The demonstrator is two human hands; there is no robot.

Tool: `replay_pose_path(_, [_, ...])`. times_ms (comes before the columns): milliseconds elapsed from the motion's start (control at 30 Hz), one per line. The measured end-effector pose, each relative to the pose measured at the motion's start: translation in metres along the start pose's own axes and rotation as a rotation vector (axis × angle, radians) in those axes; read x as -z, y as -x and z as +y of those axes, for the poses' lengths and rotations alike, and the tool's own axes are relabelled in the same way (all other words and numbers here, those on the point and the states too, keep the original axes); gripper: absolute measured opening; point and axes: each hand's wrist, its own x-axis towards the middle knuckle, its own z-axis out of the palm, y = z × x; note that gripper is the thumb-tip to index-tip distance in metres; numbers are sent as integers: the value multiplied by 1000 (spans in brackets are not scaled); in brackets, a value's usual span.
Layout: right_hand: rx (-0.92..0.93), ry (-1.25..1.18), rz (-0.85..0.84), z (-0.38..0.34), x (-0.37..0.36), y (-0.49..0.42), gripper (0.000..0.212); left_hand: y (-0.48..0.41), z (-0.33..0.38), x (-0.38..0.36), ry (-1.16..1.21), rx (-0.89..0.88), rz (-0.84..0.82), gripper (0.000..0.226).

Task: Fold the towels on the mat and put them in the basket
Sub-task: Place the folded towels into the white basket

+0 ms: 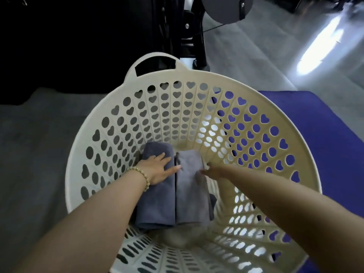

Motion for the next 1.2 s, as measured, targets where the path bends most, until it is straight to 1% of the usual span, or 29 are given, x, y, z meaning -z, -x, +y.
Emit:
replay_pose_path(67, [90, 82, 45, -10, 23, 15, 63, 6, 7, 6, -35, -14, 49, 74])
replay_pose_path(200, [229, 230, 116, -15, 77, 62, 62, 20, 28, 22, -20, -89, 183, 73])
replay_pose_path(267, [306, 224, 169, -5, 104, 95, 61, 28, 47, 32, -14, -158, 253, 73])
replay_pose_path(400, [476, 188, 477, 37, 146, 165, 56, 46, 108, 52, 43, -324, 446, 79])
replay_pose_path(467, [557, 161, 593, 65, 160, 196, 56, 52, 147, 61, 56, -403, 561, 75])
replay_pose_path(533, [582, 134, 673, 96, 171, 222, 56, 56, 190, 70, 127, -475, 670, 70])
replay_pose_path(600, [546, 51, 708, 136, 178, 240, 57, 59, 234, 75, 223, -573, 762, 67])
replay_pose_path(667, [472, 29, 710, 175, 175, 249, 59, 59, 268, 73, 241, -667, 797, 75])
replay_pose_path(733, [352, 41, 687, 225, 166, 254, 62, 57, 306, 59, 169, -746, 747, 79])
replay_pose_path(833, [160, 36, 608, 303, 136, 252, 65, 54, 354, 22, -14, -803, 624, 66])
replay_pose_path(867, [96, 24, 567, 327, 122, 250, 66, 52, 367, 8, -73, -809, 559, 65])
replay_pose_path(933, [-16, -16, 474, 371, 93, 246, 70, 45, 384, -16, -232, -781, 367, 69])
replay_pose_path(1000, [-89, -107, 403, 408, 62, 241, 74, 36, 388, -32, -466, -718, 201, 73])
replay_pose_path(1067, [-155, -221, 353, 439, 31, 235, 79, 29, 386, -35, -660, -667, 149, 76])
replay_pose_path(1100, [-196, -278, 324, 453, 16, 232, 82, 25, 383, -34, -711, -648, 147, 77])
replay_pose_path(1167, [-273, -393, 243, 476, -11, 227, 90, 17, 383, -34, -730, -602, 135, 78])
replay_pose_path(1200, [-303, -451, 210, 485, -23, 226, 97, 14, 384, -38, -698, -580, 117, 79])
